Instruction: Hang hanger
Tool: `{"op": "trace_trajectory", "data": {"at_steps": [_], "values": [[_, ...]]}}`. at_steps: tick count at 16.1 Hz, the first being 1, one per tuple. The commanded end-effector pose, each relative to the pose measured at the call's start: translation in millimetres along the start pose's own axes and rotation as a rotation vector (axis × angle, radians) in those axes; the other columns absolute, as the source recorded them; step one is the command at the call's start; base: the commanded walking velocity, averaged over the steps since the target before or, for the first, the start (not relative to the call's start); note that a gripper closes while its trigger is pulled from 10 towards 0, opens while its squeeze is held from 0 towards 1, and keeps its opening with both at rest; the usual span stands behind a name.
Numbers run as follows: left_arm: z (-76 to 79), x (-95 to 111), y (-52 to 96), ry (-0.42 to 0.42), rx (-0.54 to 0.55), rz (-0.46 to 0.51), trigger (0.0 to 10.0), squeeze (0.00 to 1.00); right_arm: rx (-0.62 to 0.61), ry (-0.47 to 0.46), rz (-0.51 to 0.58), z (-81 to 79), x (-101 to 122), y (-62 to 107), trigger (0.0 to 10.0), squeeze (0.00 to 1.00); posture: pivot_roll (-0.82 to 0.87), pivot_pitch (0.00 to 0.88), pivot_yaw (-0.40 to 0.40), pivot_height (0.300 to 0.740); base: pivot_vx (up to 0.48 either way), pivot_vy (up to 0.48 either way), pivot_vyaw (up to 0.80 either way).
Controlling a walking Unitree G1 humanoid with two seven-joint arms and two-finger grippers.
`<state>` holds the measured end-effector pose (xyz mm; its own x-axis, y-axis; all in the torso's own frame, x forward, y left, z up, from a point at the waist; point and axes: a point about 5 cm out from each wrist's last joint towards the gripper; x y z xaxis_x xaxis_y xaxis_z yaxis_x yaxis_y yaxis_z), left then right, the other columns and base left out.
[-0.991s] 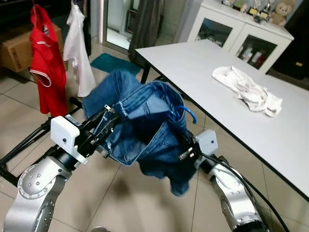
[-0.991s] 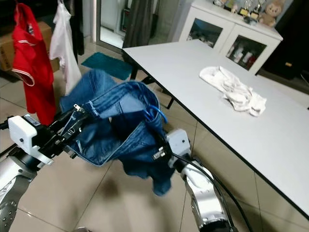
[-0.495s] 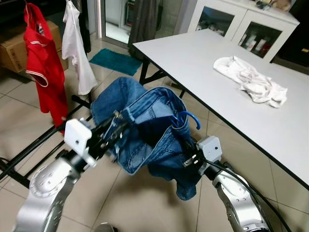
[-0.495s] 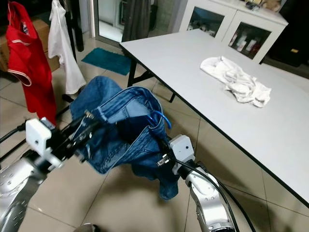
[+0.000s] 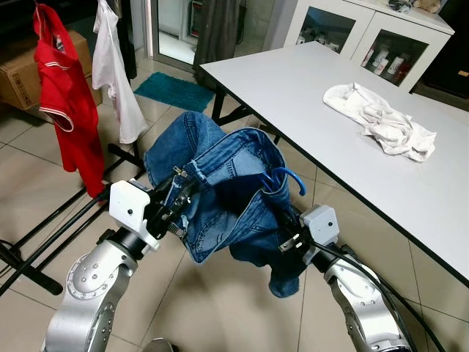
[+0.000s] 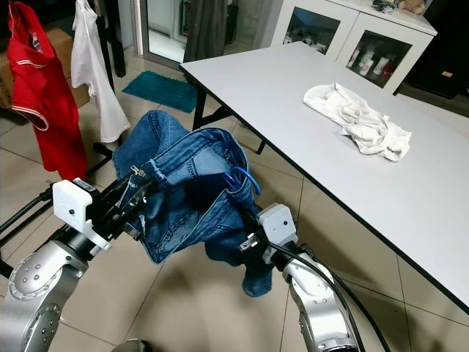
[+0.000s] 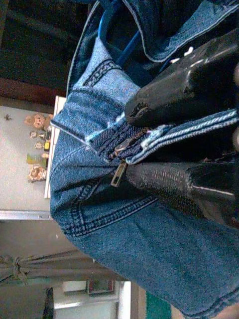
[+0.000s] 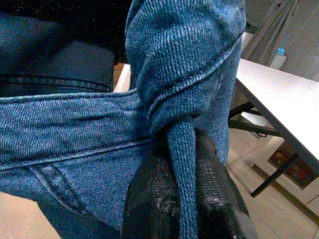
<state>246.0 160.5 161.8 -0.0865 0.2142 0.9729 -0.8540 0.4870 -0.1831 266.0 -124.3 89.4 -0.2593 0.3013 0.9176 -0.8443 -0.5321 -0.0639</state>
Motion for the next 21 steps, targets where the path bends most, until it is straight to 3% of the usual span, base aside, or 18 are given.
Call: {"op": "trace_trajectory", "data": {"at_steps": [1,7,10,11,12,16,17,18,21], "values": [[3.7,-5,-0.4,0.018,0.008,-0.009,10.0,1.0,-0.039,0.01,0.007,9.0,3,4.8,0.0,0.0,0.15,0.11,-0.145,0.74,0.0,0.0,0.0],[12.8,1,-6.2,-0.051,0.017,0.028,10.0,1.0,-0.042,0.017,-0.003,11.6,2,9.2,0.0,0.0,0.15,0.115,-0.155,0.74,0.0,0.0,0.0],[-4.3,-9,-4.8,0.017,0.202,-0.018,10.0,1.0,-0.044,0.012,-0.003,11.7,2,6.6,0.0,0.0,0.16,0.118,-0.162,0.74,0.0,0.0,0.0],[-7.8,-10,-2.7,0.025,0.232,-0.018,10.0,0.75,-0.04,0.01,-0.001,11.3,3,6.5,0.0,0.0,0.16,0.125,-0.173,0.74,0.0,0.0,0.0],[-6.5,-9,-2.1,0.033,0.226,-0.005,10.0,0.0,-0.035,0.009,-0.001,11.0,3,7.0,0.0,0.0,0.16,0.129,-0.179,0.74,0.0,0.0,0.0],[0.3,-10,-4.3,0.024,0.225,-0.001,10.0,0.0,-0.027,0.015,-0.005,14.4,3,10.5,0.0,0.0,0.15,0.137,-0.195,0.74,0.0,0.0,0.0],[3.3,-13,-5.6,-0.033,0.196,-0.046,10.0,0.0,-0.026,0.017,-0.006,15.3,4,11.5,0.0,0.0,0.14,0.143,-0.198,0.74,0.0,0.0,0.0],[8.1,-14,-6.1,-0.148,0.11,-0.101,10.0,0.0,-0.024,0.018,-0.008,15.8,4,12.5,0.0,0.0,0.14,0.144,-0.199,0.74,0.0,0.0,0.0],[4.3,-2,-4.3,-0.378,-0.052,-0.151,10.0,0.0,-0.021,0.019,-0.012,16.0,4,14.2,0.0,0.0,0.14,0.15,-0.2,0.74,0.0,0.0,0.0]]}}
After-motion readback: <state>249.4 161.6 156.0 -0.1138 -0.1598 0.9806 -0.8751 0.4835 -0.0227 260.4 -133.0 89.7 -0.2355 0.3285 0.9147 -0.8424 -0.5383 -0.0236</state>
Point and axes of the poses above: a point about 5 cm out from each wrist's last joint towards the gripper, its own y axis pointing back from the gripper into the wrist, its own x axis along the axis of the wrist's last joint, z = x × y, and after that the axes turned 14 degrees about y, right-handed
